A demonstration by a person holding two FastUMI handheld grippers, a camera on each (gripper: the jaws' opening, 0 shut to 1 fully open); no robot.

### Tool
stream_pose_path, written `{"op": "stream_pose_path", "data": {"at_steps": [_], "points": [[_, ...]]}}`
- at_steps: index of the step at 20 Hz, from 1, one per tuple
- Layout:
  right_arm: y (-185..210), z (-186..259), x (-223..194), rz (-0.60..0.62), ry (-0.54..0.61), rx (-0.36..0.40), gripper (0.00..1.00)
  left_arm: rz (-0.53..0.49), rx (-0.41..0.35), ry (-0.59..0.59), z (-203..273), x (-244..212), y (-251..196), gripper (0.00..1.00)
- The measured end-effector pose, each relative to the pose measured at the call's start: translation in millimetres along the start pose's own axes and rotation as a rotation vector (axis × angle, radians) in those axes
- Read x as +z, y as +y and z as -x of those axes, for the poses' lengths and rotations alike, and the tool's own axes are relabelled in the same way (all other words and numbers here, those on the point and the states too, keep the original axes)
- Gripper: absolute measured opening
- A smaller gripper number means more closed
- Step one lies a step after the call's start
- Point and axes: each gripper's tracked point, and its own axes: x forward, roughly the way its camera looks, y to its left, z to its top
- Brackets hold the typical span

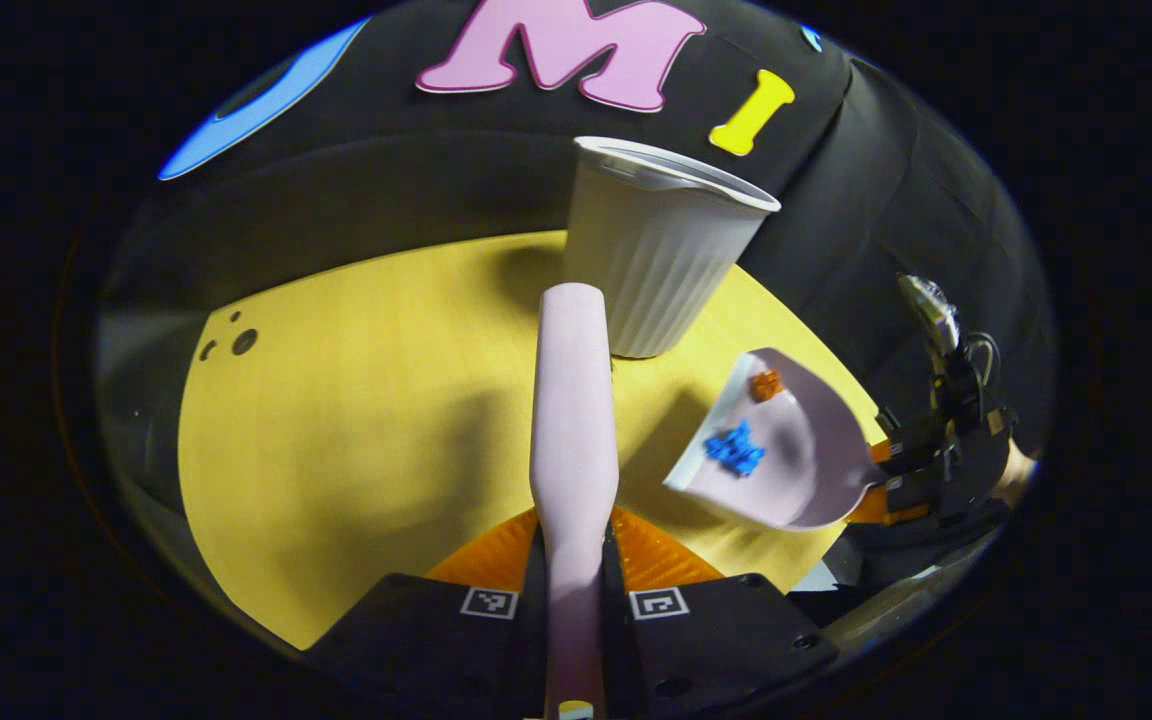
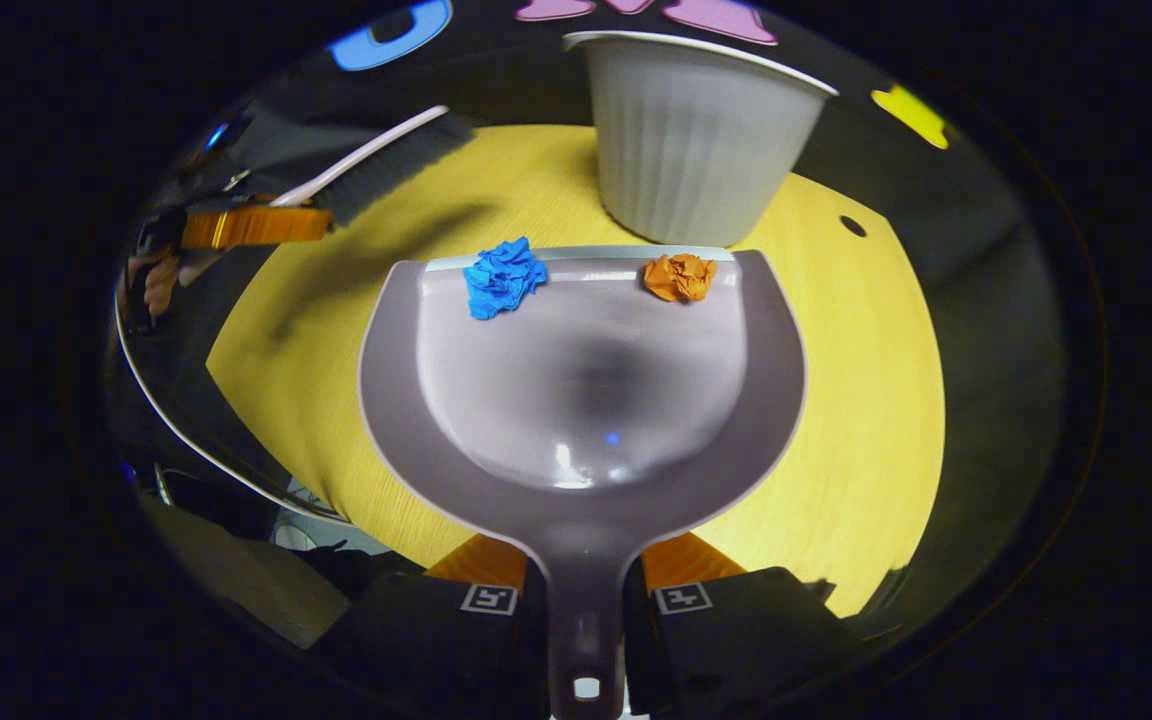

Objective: Pick up the small broom and dustpan from the desktop, sweep the trash into the dustpan with the broom, and then empty the trash into the garbage bin.

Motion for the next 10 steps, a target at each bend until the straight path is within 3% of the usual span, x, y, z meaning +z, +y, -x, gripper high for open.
{"op": "stream_pose_path", "data": {"at_steps": [1, 2, 6, 7, 8, 10], "points": [[-8.7, 15.0, 6.1, -0.015, -0.006, -0.019, 0.42, 0.001, 0.013, 0.002, 2.7, -7.0, 10.4, 0.26], [-17.1, 30.6, 12.0, -0.027, -0.012, -0.039, 0.35, 0.008, 0.022, 0.010, 6.4, -16.8, 15.1, 0.26], [-45.9, 93.6, 50.3, -0.081, -0.051, -0.082, 0.35, 0.063, 0.037, 0.052, 14.7, -56.5, 14.5, 0.27], [-53.3, 109.5, 61.4, -0.092, -0.066, -0.091, 0.27, 0.063, 0.037, 0.061, 15.6, -66.3, 12.4, 0.26], [-59.9, 123.0, 71.2, -0.101, -0.072, -0.096, 0.35, 0.066, 0.026, 0.073, 13.4, -74.8, 7.4, 0.26], [-69.7, 143.3, 95.2, -0.118, -0.080, -0.101, 0.35, 0.081, 0.002, 0.094, 12.2, -88.2, -1.9, 0.26]]}}
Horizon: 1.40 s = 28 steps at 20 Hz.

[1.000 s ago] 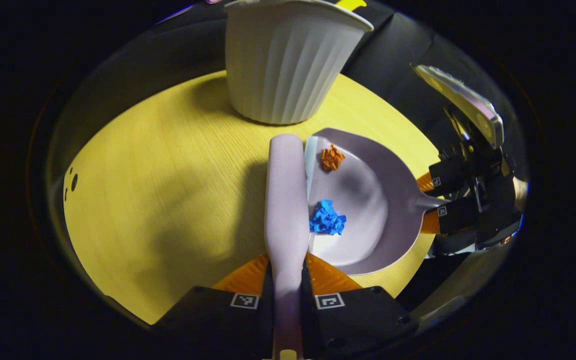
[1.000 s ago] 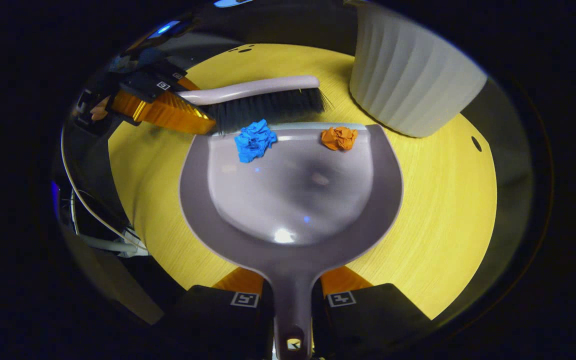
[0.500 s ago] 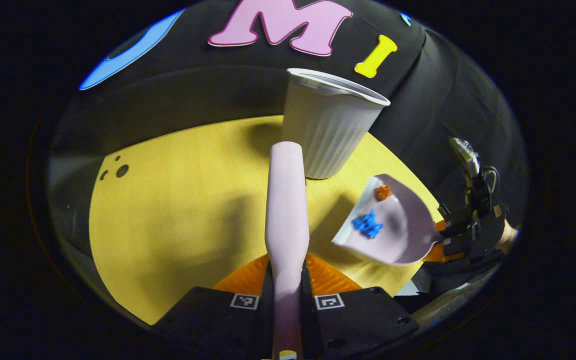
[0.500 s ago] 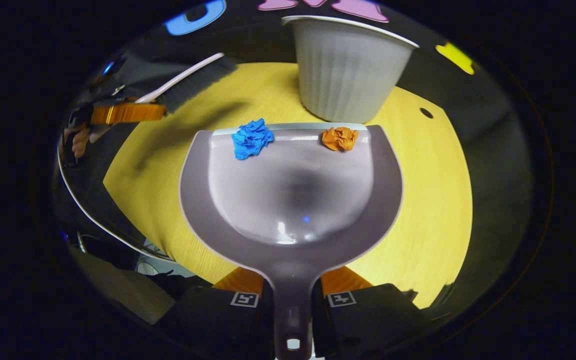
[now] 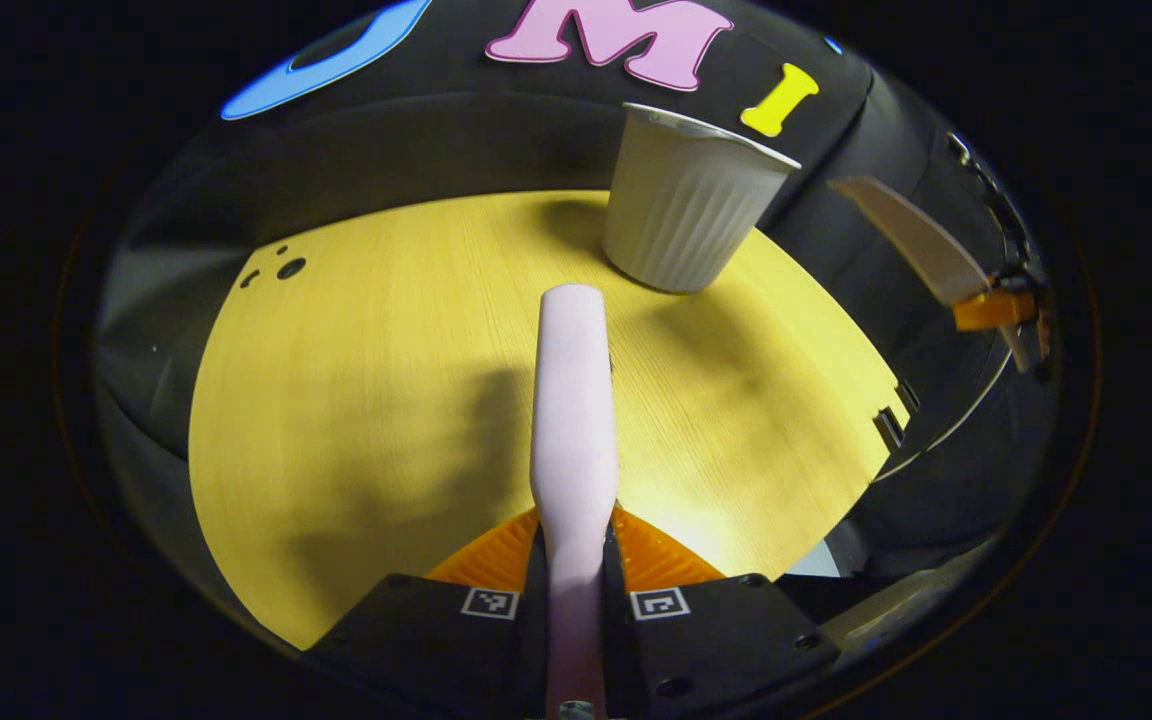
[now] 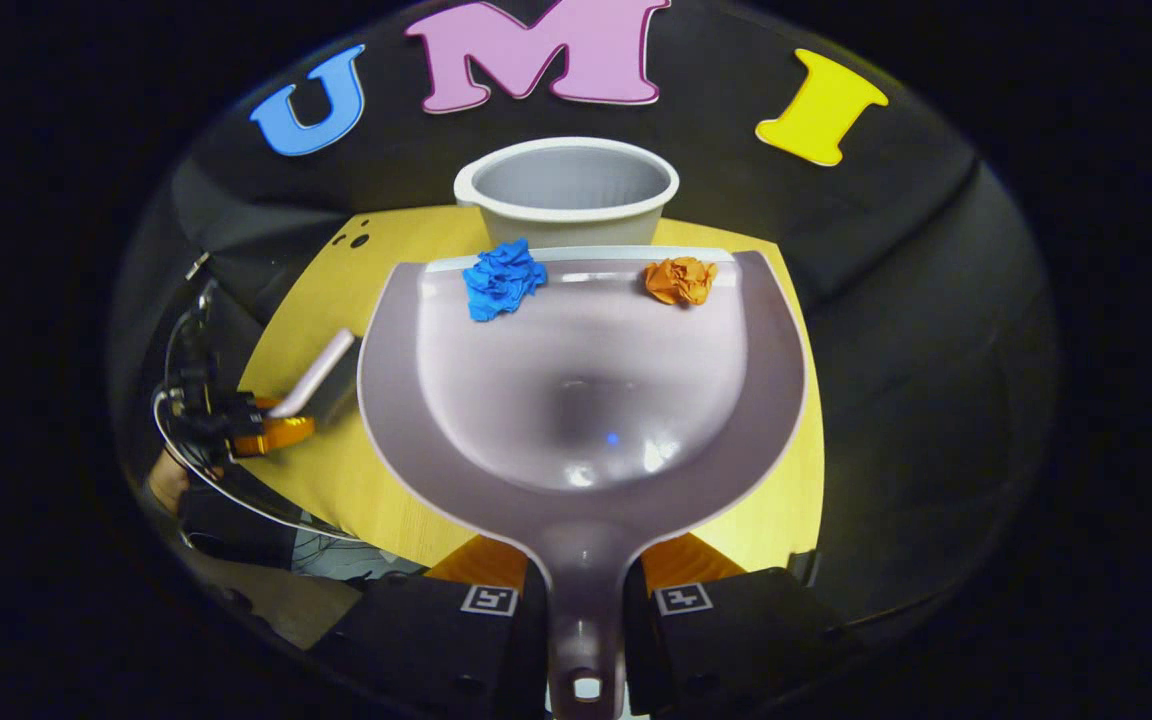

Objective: Pick up the small broom and dustpan from the desktop, sweep the trash into the dustpan with the broom, and then empty the trash into the garbage bin.

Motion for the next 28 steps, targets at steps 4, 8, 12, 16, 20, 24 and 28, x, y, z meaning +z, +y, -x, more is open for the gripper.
{"op": "stream_pose_path", "data": {"at_steps": [4, 8, 12, 16, 20, 24, 28], "points": [[-23.7, 10.6, 55.4, 0.011, 0.015, 0.003, 0.27, 0.000, -0.016, 0.009, -1.4, -9.9, -7.7, 0.26], [-55.6, -1.3, 100.0, 0.074, 0.070, -0.079, 0.35, 0.023, -0.031, 0.015, 1.6, -22.6, -9.8, 0.27], [-62.7, -24.5, 133.8, 0.109, 0.143, -0.098, 0.27, 0.056, -0.015, 0.016, 5.6, -31.6, 2.5, 0.26], [-70.3, -47.0, 152.1, 0.212, 0.220, -0.175, 0.35, 0.081, 0.005, 0.014, 6.8, -35.2, 16.9, 0.26], [-69.1, -54.0, 165.1, 0.290, 0.232, -0.250, 0.35, 0.084, 0.020, 0.020, 7.2, -40.1, 25.8, 0.26], [-65.0, -50.0, 169.8, 0.353, 0.239, -0.278, 0.35, 0.104, 0.031, 0.009, 8.5, -42.8, 29.0, 0.26], [-65.4, -51.7, 178.5, 0.402, 0.259, -0.298, 0.35, 0.131, 0.048, -0.008, 12.5, -47.8, 31.3, 0.26]]}}
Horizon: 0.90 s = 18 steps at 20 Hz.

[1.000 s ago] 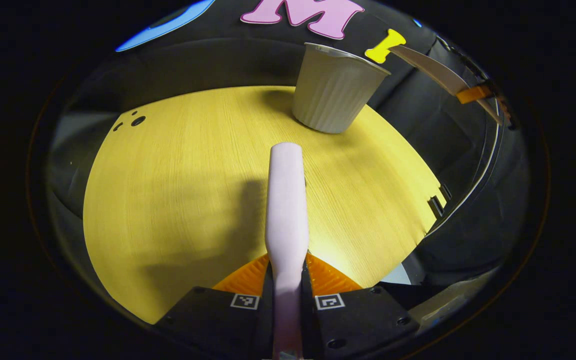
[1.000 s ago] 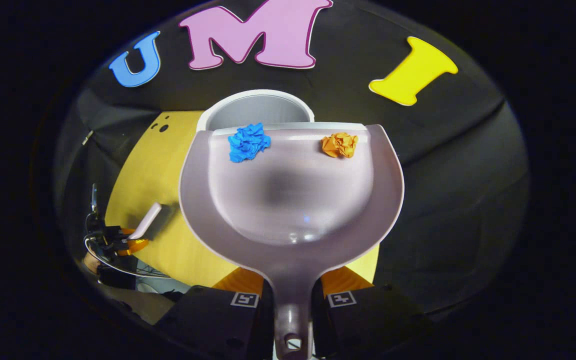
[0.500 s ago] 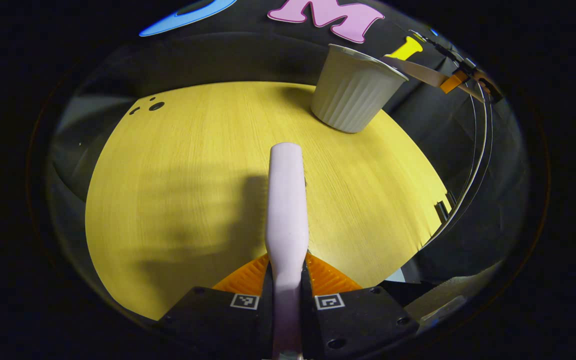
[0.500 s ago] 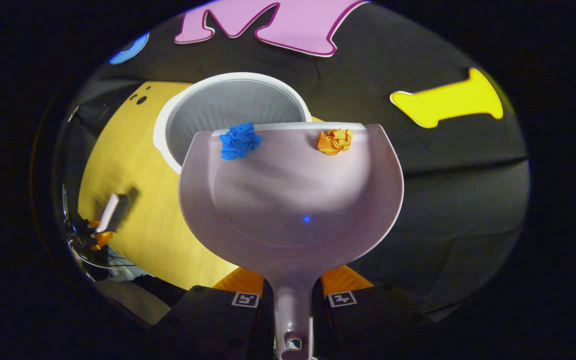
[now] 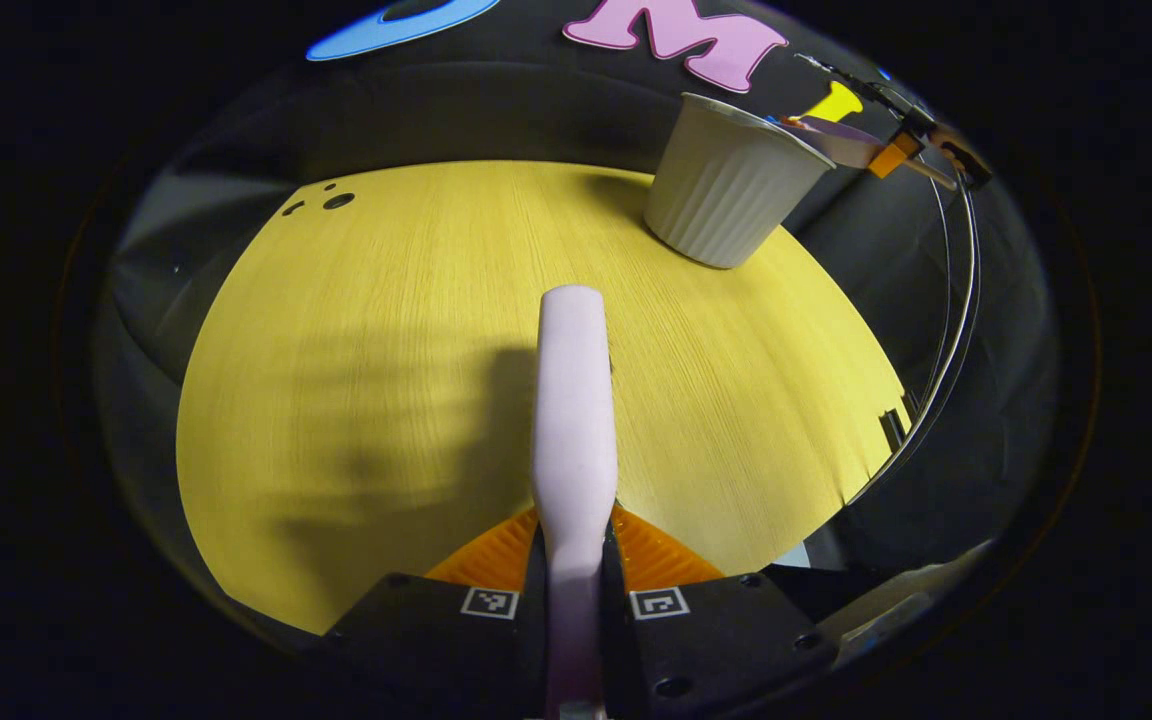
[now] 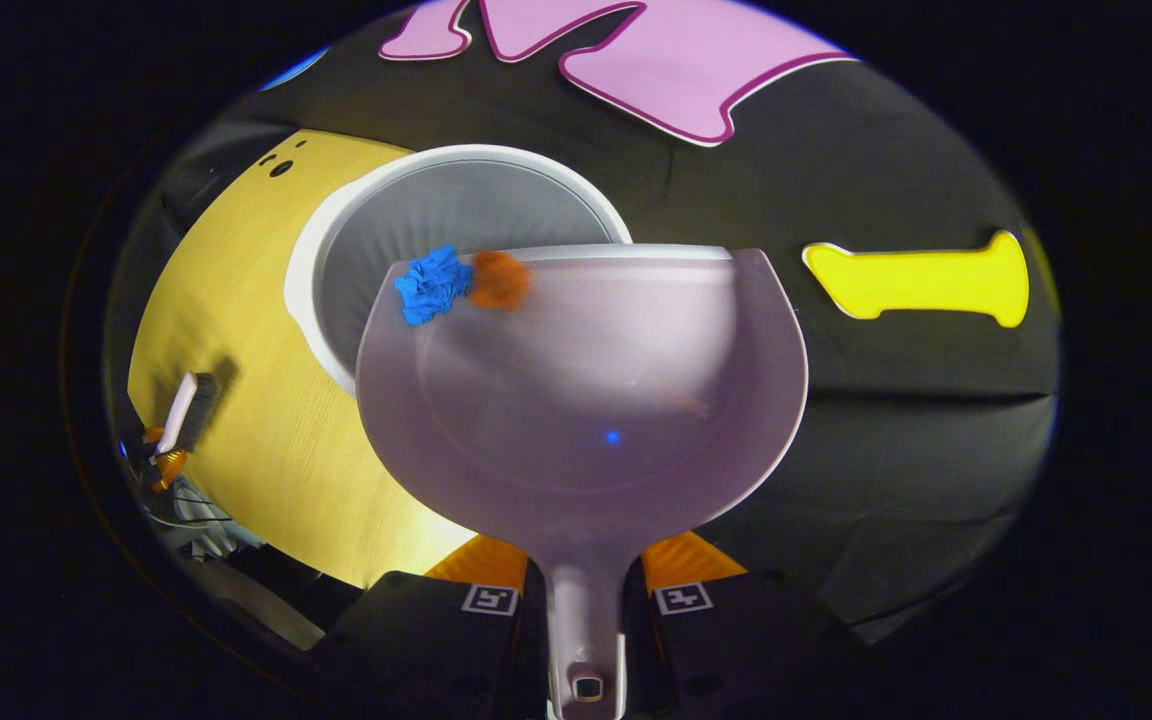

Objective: Pick up the small broom and dustpan from the desktop, sweep the trash into the dustpan with the broom, and then empty the trash into the garbage bin.

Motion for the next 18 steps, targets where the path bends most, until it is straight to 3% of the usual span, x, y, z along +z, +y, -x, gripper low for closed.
{"op": "stream_pose_path", "data": {"at_steps": [10, 11, 12, 18], "points": [[-20.6, 11.3, 13.5, 0.243, 0.156, -0.062, 0.35, 0.048, 0.032, -0.032, 2.8, -32.7, -9.5, 0.26], [-20.0, 10.6, 15.4, 0.264, 0.162, -0.073, 0.27, 0.048, 0.035, -0.035, 3.6, -34.3, -10.9, 0.26], [-18.7, 10.5, 17.6, 0.289, 0.167, -0.078, 0.35, 0.050, 0.040, -0.037, 3.5, -36.1, -12.2, 0.26], [-10.2, -7.8, 42.6, 0.366, 0.147, -0.061, 0.35, 0.110, 0.077, -0.070, 15.0, -36.1, -22.6, 0.26]]}}
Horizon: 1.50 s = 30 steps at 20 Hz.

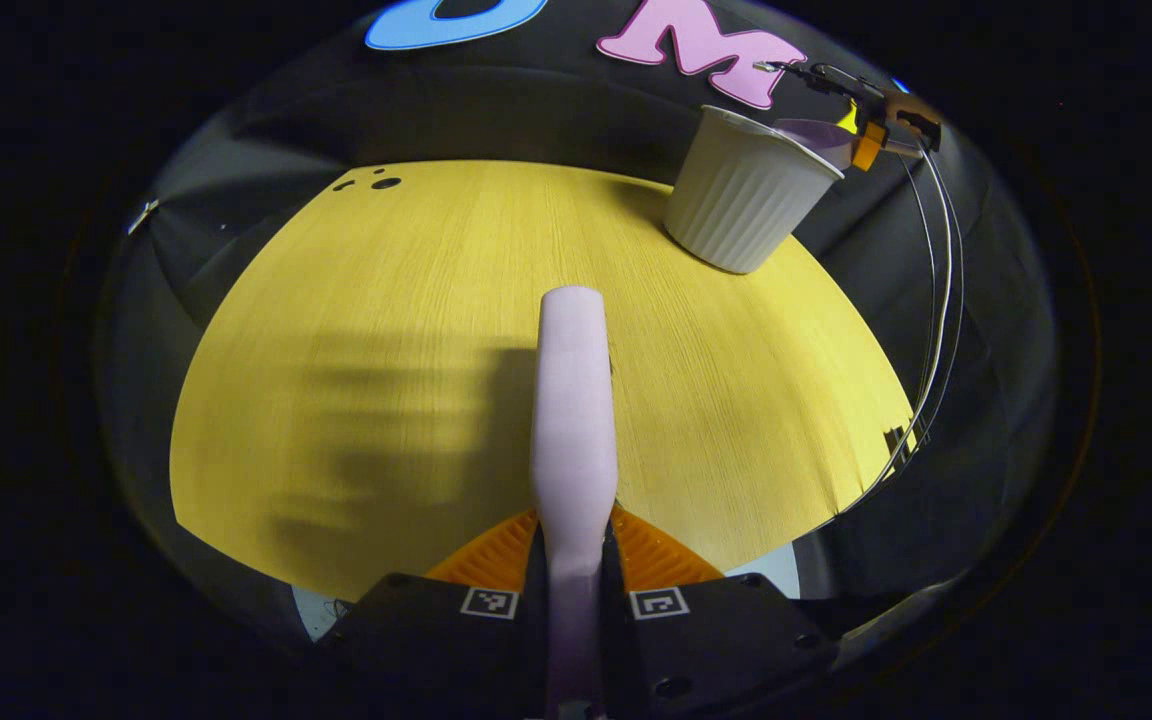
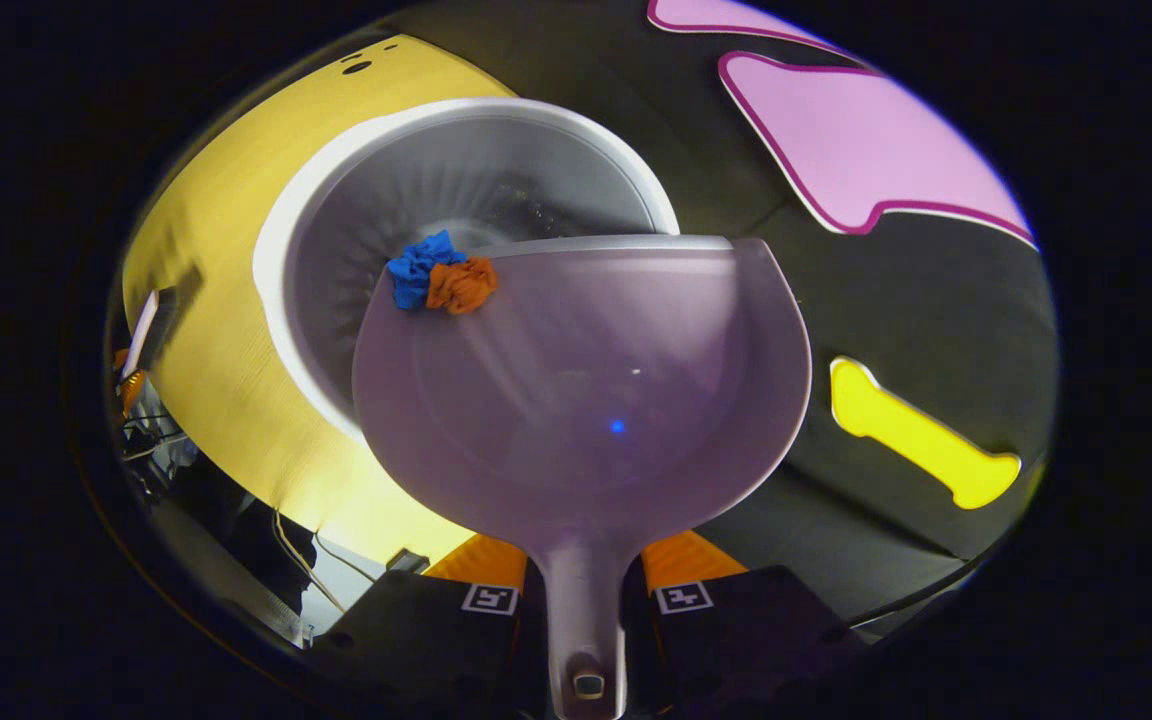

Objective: Pick up the small broom and dustpan from the desktop, sweep the trash into the dustpan with the broom, and then empty the trash into the garbage bin.

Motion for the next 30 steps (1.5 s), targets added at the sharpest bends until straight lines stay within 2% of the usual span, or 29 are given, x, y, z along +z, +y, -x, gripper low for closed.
{"op": "stream_pose_path", "data": {"at_steps": [6, 9, 11, 12, 13, 14, 16, 17, 18, 19, 20, 21, 22, 26, 27, 28, 30], "points": [[-5.2, -3.7, -2.4, 0.047, -0.046, 0.023, 0.35, 0.066, 0.044, -0.023, 3.4, 7.1, -16.6, 0.26], [-7.1, -6.0, -10.6, -0.012, -0.167, 0.025, 0.34, 0.093, 0.078, -0.042, 2.2, 11.7, -15.8, 0.26], [-4.8, -6.2, -14.8, -0.089, -0.285, 0.072, 0.35, 0.102, 0.115, -0.059, 1.4, 16.5, -12.3, 0.28], [-3.8, -4.8, -15.8, -0.128, -0.344, 0.093, 0.28, 0.116, 0.132, -0.068, 0.8, 20.0, -10.5, 0.26], [-3.8, -1.5, -18.3, -0.151, -0.396, 0.110, 0.35, 0.134, 0.146, -0.075, 0.9, 24.1, -9.4, 0.26], [-3.3, 1.4, -21.1, -0.169, -0.436, 0.118, 0.28, 0.147, 0.162, -0.085, 1.7, 26.7, -8.8, 0.26], [-4.6, 9.7, -29.7, -0.183, -0.507, 0.129, 0.42, 0.166, 0.187, -0.108, 1.7, 33.7, -10.1, 0.26], [-3.3, 13.7, -33.1, -0.192, -0.541, 0.137, 0.42, 0.178, 0.190, -0.112, 1.5, 36.2, -12.0, 0.26], [-1.6, 18.8, -37.0, -0.186, -0.575, 0.145, 0.35, 0.190, 0.193, -0.114, 1.2, 36.4, -13.7, 0.26], [-0.4, 26.8, -40.4, -0.187, -0.610, 0.156, 0.35, 0.196, 0.199, -0.118, 1.0, 37.7, -14.8, 0.26], [2.3, 34.9, -44.4, -0.186, -0.653, 0.166, 0.27, 0.207, 0.206, -0.120, -0.2, 39.4, -16.5, 0.26], [10.8, 47.5, -46.9, -0.180, -0.690, 0.182, 0.41, 0.219, 0.210, -0.121, -0.1, 39.6, -17.4, 0.26], [24.0, 61.2, -49.7, -0.171, -0.725, 0.200, 0.35, 0.230, 0.212, -0.121, -0.9, 38.6, -20.0, 0.26], [92.9, 111.3, -72.1, -0.153, -0.815, 0.270, 0.35, 0.228, 0.215, -0.116, -3.3, 36.8, -23.9, 0.26], [109.9, 113.4, -79.8, -0.148, -0.818, 0.292, 0.27, 0.213, 0.214, -0.113, -5.4, 36.4, -23.6, 0.26], [129.2, 114.4, -88.6, -0.140, -0.811, 0.306, 0.35, 0.202, 0.213, -0.104, -7.4, 34.1, -24.1, 0.26], [171.1, 109.9, -105.4, -0.134, -0.789, 0.329, 0.34, 0.188, 0.213, -0.087, -11.2, 29.8, -21.5, 0.26]]}}
